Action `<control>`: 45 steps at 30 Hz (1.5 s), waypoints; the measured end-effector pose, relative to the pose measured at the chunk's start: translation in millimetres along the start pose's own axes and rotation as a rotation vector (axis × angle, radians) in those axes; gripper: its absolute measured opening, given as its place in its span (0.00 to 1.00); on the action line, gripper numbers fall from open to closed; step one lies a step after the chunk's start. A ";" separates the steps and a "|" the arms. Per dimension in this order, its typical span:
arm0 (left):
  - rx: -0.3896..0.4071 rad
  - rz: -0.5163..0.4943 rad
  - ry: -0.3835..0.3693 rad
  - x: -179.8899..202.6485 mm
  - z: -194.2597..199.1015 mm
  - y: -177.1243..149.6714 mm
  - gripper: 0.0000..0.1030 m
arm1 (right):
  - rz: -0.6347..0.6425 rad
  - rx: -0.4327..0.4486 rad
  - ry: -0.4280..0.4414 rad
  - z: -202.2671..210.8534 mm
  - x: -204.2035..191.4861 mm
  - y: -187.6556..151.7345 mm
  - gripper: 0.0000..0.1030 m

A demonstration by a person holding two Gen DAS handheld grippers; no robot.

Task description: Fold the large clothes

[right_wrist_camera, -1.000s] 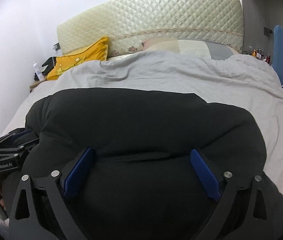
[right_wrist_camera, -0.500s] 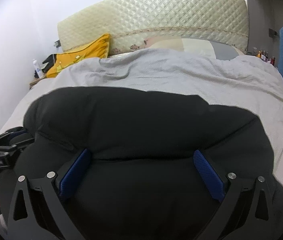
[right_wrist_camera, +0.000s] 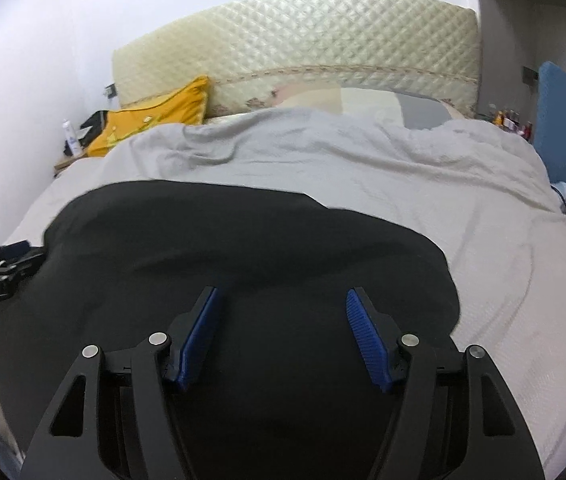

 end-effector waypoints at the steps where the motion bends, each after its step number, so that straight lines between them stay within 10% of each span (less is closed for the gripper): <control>1: 0.003 -0.007 0.007 0.7 -1.3 -1.2 0.92 | -0.017 0.000 0.005 -4.0 2.5 -1.9 0.62; 24: 0.006 0.136 0.017 -4.7 25.2 -9.9 1.00 | -0.108 0.032 -0.034 8.8 4.0 -7.5 0.78; 45: 0.248 0.025 -0.089 77.6 288.8 61.7 1.00 | -0.053 0.408 0.061 317.7 -60.5 82.1 1.00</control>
Point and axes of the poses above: each gripper's, at about its wrist camera, not at the fingertips, and z roughly against the way its jaws point, x to its right, y to its top, the point moved 10 cm from there along -z, roughly the way its jaws point, and after that the axes turned 2 degrees about z, right-handed, at the moved point
